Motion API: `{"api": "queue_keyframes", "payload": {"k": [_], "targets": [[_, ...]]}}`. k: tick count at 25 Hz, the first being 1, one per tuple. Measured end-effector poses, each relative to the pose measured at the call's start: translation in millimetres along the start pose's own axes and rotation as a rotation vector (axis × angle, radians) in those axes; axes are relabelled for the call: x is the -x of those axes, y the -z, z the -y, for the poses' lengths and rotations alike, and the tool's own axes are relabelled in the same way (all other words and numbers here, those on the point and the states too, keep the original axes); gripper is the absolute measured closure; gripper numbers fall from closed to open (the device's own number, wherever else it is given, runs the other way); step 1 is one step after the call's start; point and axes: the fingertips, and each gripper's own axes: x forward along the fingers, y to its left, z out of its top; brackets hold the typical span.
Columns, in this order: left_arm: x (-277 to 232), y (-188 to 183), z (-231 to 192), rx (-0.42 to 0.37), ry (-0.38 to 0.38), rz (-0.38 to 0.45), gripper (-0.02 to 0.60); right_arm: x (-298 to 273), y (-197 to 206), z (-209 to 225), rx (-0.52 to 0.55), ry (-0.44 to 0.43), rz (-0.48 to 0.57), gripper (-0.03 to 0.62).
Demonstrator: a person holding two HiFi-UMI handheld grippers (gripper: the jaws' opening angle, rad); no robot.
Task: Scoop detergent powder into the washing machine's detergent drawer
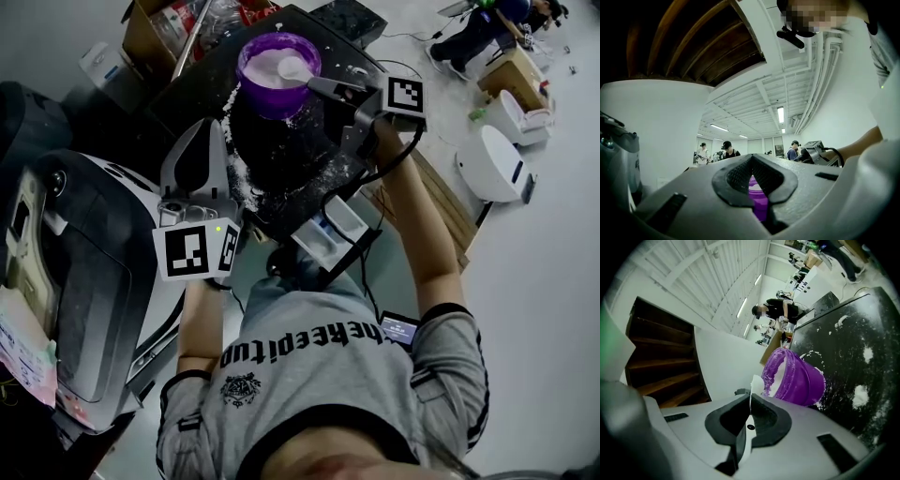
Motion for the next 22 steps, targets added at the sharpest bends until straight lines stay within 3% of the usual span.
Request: {"api": "queue_keyframes", "payload": {"k": [12,22], "targets": [[17.8,-8.7,15.9,-0.009,0.05,0.011,0.578,35.9,25.4,-11.4,-0.035,-0.056,0.131,0.588],[32.2,-9.2,31.6,0.001,0.097,0.012,0.578,63.3,53.8,-18.6,0.027,-0.026,0.182,0.588]]}}
